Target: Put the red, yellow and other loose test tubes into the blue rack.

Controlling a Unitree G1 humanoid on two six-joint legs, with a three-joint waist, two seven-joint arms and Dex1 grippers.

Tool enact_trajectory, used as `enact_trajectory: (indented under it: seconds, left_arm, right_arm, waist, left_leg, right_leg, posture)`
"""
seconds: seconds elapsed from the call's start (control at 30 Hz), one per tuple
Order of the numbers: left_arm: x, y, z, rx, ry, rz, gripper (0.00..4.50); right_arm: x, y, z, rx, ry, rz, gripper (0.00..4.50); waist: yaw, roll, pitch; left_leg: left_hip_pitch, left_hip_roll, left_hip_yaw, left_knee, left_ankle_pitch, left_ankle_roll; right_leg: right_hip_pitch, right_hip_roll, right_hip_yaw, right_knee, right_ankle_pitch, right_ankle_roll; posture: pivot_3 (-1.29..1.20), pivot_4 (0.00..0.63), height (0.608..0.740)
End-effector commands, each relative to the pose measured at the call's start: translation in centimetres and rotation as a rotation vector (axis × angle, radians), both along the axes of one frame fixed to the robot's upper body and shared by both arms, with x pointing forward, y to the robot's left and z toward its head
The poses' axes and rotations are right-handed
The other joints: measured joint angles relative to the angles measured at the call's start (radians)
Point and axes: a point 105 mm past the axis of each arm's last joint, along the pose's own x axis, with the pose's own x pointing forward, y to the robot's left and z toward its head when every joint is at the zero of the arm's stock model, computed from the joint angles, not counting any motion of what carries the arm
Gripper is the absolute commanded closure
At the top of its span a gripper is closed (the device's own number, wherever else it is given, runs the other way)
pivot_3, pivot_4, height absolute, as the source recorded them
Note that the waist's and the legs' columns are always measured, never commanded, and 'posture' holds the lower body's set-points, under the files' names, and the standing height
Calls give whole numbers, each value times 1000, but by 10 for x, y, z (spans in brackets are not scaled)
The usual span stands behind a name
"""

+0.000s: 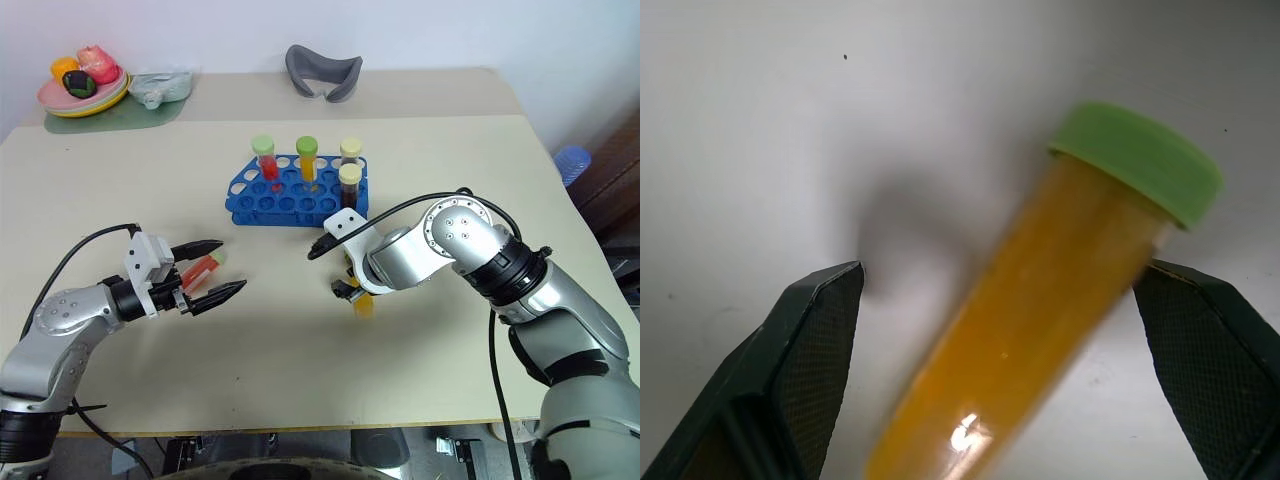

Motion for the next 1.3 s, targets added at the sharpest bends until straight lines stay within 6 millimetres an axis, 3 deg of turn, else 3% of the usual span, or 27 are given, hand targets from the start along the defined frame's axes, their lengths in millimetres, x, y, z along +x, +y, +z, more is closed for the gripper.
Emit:
enact_trajectory:
  seconds: [0.03,0.2,0.3,0.57,0.67,0.77,1.13,1.23,1.3]
  left_arm:
    - [0,-5,8,3,-36,-20,0]
    - [1,-6,8,1,-38,-24,0]
    - [1,-6,9,2,-40,-26,0]
    - [2,-7,9,2,-42,-27,0]
    - [2,-7,9,1,-41,-28,0]
    - [2,-7,9,2,-42,-28,0]
    - [4,-8,11,0,-48,-29,0]
    - [6,-4,13,7,-52,-10,0]
    - [7,3,14,14,-58,18,0]
  right_arm:
    - [-1,-3,-2,-17,3,-6,251]
    - [0,-7,-4,-29,2,-30,251]
    - [1,-5,-3,-23,-2,-28,1505]
    - [2,-4,1,-19,-16,-23,1505]
    - [1,0,4,-11,-26,-3,2392]
    - [0,2,6,-6,-30,12,3616]
    - [2,13,20,35,-98,95,3616]
    - [1,25,41,133,-152,171,3616]
    - [3,35,68,236,-266,239,3616]
  waist:
    - [0,0,0]
    - [0,0,0]
    - [0,0,0]
    - [0,0,0]
    - [0,0,0]
    - [0,0,0]
    - [0,0,0]
    - [0,1,1]
    - [1,1,1]
  left_leg:
    - [0,0,0,0,0,0]
    - [0,0,0,0,0,0]
    - [0,0,0,0,0,0]
    - [0,0,0,0,0,0]
    - [0,0,0,0,0,0]
    - [0,0,0,0,0,0]
    - [0,0,0,0,0,0]
    - [-1,0,0,0,0,0]
    - [-1,0,0,-1,0,0]
  right_leg:
    - [0,0,0,0,0,0]
    - [0,0,0,0,0,0]
    - [0,0,0,0,0,0]
    - [0,0,0,0,0,0]
    - [0,0,0,0,0,0]
    - [0,0,0,0,0,0]
    - [-1,0,0,0,0,0]
    - [-1,0,0,0,0,0]
    - [-2,0,0,0,0,0]
  posture:
    - [0,150,740]
    - [0,150,740]
    - [0,150,740]
    - [0,150,740]
    - [0,150,740]
    - [0,150,740]
    - [0,150,740]
    - [0,150,740]
    - [0,150,740]
